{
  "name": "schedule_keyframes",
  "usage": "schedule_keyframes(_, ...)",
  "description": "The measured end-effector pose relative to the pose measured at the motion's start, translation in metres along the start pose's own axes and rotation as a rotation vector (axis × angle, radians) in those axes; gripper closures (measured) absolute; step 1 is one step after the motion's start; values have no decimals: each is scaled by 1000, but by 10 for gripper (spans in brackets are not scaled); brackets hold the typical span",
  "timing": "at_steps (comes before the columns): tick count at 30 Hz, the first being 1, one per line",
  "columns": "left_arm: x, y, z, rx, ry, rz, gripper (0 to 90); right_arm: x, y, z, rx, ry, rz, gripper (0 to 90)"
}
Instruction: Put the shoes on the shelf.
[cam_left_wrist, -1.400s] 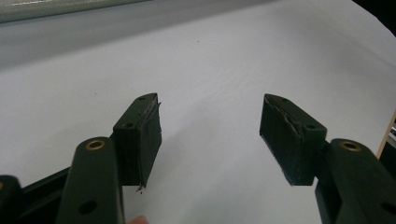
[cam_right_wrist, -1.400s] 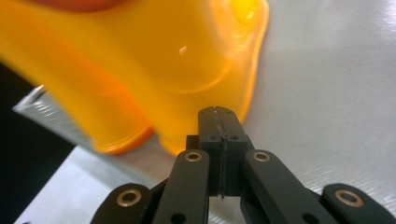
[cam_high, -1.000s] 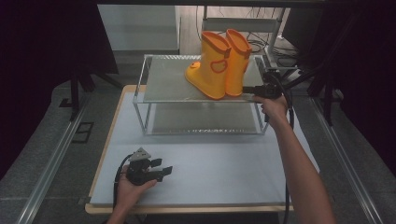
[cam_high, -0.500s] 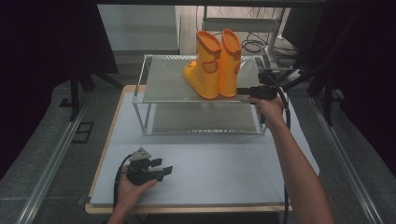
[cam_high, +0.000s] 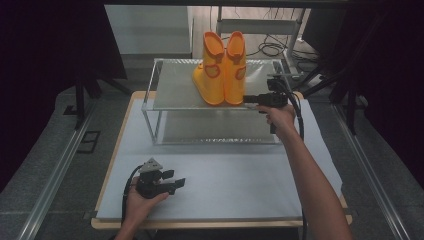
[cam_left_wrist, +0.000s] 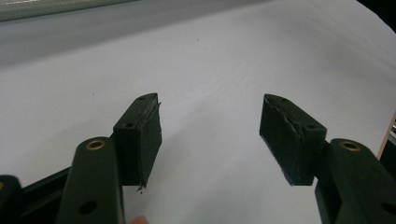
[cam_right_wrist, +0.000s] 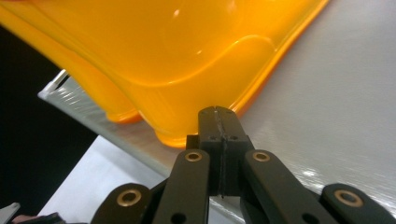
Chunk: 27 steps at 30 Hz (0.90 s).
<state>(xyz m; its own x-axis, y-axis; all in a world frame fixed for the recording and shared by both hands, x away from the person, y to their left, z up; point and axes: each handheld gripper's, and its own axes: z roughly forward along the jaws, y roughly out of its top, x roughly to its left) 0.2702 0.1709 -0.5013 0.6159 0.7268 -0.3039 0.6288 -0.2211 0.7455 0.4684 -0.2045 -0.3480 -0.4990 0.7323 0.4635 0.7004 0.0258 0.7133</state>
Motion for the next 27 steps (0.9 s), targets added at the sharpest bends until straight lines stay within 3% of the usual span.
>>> schedule_keyframes(27,0,0,1,5,-3,6,389,11,0,16,9,65,-12,899)
